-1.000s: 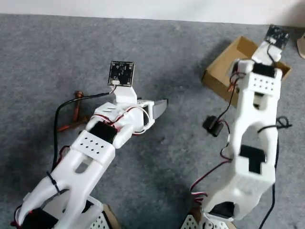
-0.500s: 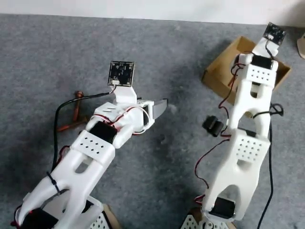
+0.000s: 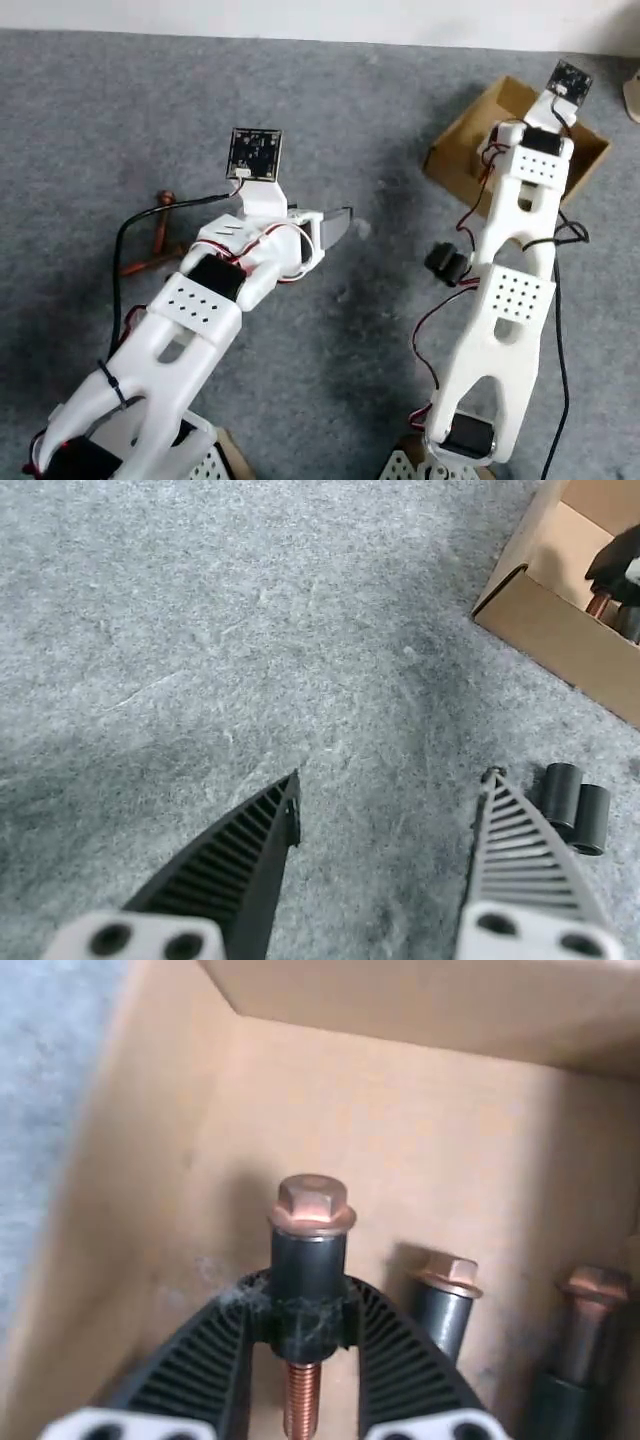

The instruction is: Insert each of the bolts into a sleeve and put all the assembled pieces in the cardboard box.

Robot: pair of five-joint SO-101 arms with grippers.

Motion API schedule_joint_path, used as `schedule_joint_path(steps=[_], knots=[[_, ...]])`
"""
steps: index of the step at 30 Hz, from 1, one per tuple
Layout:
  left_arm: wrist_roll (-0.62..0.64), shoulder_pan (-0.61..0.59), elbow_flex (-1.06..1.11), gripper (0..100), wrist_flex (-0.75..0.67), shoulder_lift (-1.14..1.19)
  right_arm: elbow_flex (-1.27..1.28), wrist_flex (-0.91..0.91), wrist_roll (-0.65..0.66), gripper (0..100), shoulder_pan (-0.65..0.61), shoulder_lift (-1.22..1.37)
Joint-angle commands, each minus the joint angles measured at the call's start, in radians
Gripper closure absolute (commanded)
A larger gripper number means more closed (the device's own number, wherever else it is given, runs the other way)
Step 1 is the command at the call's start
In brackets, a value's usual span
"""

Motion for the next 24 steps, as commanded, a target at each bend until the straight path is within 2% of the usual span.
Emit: schedule_joint_path(steps=[1,6,16,22,24], knots=[[0.003,-0.005,-0.018,73,-0.003,-0.001,-0.061,-0.002,-0.043,99.4,0.022,-0.008],[0.003,-0.005,-0.018,73,-0.003,-0.001,-0.061,0.004,-0.164,99.4,0.036,0.022],[0.003,-0.005,-0.018,73,-0.003,-0.001,-0.062,0.016,-0.167,99.4,0.021,0.030],[0.003,-0.007,-0.018,73,-0.003,-0.001,-0.171,0.219,-0.175,98.7,-0.013,-0.008],[0.003,-0.007,-0.018,73,-0.003,-0.001,-0.220,0.274,-0.178,95.6,-0.027,-0.016]])
